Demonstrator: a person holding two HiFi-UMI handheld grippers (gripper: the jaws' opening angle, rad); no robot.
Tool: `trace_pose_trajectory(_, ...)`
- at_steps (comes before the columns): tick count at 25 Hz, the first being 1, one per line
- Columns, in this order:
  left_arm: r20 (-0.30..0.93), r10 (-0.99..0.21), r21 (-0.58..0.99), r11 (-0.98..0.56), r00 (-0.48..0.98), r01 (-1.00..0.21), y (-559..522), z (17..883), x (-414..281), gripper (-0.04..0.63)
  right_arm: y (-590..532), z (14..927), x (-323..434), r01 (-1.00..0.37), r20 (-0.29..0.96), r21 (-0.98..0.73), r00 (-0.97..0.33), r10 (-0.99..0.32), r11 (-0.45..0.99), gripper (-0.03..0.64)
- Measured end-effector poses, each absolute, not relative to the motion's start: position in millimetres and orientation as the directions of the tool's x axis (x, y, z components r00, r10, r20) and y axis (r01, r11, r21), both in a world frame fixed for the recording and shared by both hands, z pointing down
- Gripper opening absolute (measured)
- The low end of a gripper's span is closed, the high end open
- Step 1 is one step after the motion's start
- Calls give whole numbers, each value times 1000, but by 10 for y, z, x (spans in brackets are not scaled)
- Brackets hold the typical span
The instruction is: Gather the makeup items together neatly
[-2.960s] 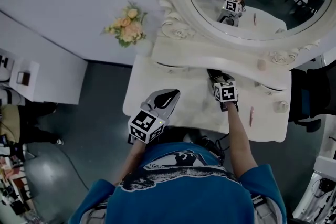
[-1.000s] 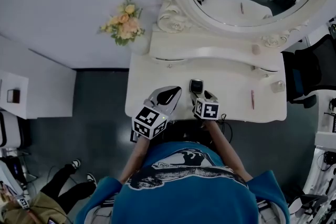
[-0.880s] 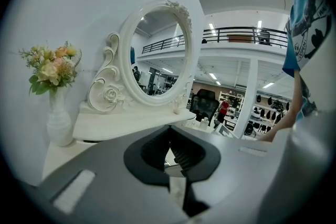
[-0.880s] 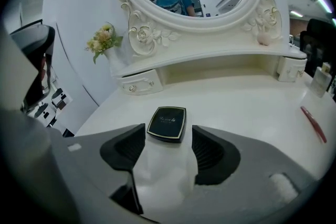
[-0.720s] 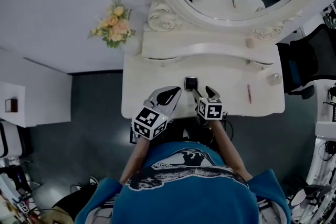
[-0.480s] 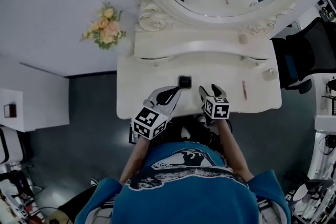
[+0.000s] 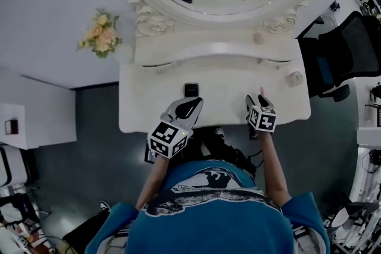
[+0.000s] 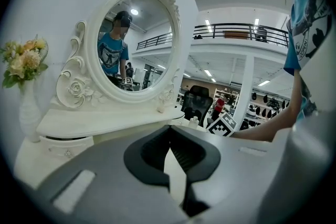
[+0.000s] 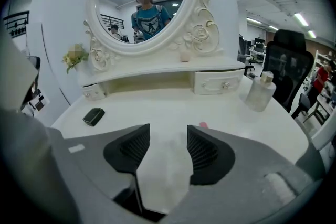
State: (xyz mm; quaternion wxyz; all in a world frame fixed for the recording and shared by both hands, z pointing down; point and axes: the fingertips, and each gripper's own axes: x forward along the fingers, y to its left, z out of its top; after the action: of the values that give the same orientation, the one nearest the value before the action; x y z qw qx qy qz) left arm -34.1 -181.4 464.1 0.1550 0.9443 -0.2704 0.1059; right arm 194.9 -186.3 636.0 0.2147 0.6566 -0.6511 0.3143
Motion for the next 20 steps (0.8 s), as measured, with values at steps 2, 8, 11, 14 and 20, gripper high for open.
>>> trace_pose_trajectory(2,284,-490,235,-798,824,-555,-1781,4638,-242,12,-1820,6408,2134,-992,704,-111,-37,-709,-59,219)
trace_pose_trajectory(8,299,-547,224,-756,782,-615,-1708,4663,-54,12,-1755,6613,2454,-996,741,-86,-54,-669,-15,208)
trace_pose_trajectory(11,300,-575,219,-735,761,-642,-1674,4657,20,12,-1739,6711,2528,-996,753,-91,-75,-654,9,196)
trace_pose_trajectory(14,308,-601,215,-711,737,-670,-1636,4667,62,12,-1716,6784,2590,-995,768,-96,-85,-634,18,188)
trace_pose_trajectory(20,331,-635,210,-672,698,-710,-1578,4723,144,12,-1733,6859,2642,-993,762,-101,-114,-637,57,138)
